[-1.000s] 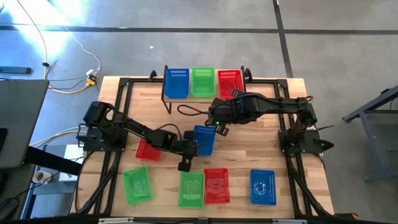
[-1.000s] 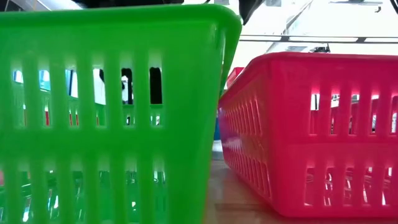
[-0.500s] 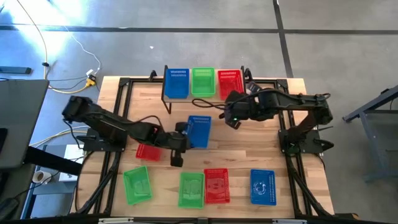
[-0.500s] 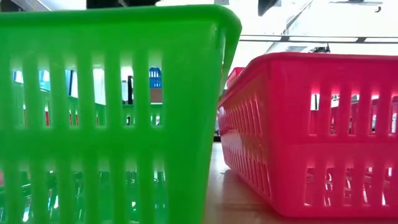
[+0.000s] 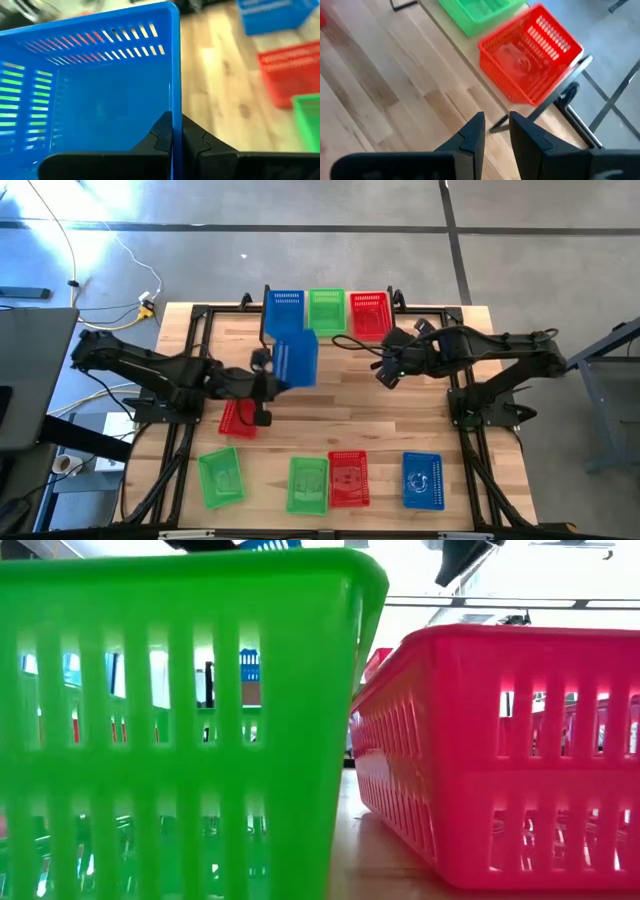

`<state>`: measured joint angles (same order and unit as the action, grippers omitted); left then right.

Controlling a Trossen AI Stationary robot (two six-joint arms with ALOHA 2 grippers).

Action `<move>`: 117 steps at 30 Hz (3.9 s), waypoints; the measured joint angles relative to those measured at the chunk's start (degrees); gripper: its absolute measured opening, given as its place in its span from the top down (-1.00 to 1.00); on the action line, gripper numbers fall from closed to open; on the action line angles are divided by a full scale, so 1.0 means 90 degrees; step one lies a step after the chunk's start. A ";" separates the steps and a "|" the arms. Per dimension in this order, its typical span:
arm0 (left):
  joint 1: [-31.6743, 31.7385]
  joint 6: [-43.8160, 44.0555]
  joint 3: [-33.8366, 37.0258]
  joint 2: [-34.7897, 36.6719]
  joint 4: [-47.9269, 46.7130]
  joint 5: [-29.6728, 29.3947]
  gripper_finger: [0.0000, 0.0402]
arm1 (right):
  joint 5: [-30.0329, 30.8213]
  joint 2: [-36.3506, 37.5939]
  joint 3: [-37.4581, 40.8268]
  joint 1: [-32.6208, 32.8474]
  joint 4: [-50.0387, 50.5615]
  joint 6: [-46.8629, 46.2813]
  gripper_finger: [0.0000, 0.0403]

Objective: Stack baskets on shelf by color
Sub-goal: Stack the top blue bin on top of the blue bin on the shelf

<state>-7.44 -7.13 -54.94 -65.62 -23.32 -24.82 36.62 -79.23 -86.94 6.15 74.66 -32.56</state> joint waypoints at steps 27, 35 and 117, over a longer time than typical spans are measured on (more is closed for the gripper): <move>0.3983 -0.2811 -0.0998 0.0070 -0.1128 0.1458 1.00 | -0.0286 0.0597 0.1217 -0.0002 -0.1441 -0.0007 0.61; 0.4046 -0.2984 -0.1008 -0.0461 -0.1383 0.1591 1.00 | -0.0286 0.0594 0.1217 -0.0002 -0.1441 -0.0007 0.61; 0.4867 -0.2730 -0.2336 -0.1797 -0.3052 0.2900 0.67 | -0.0480 0.0589 0.1217 0.0000 -0.1431 0.0054 0.61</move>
<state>36.36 -31.70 -75.96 -81.79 -50.79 1.28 32.29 -73.93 -75.99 6.15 61.78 -32.08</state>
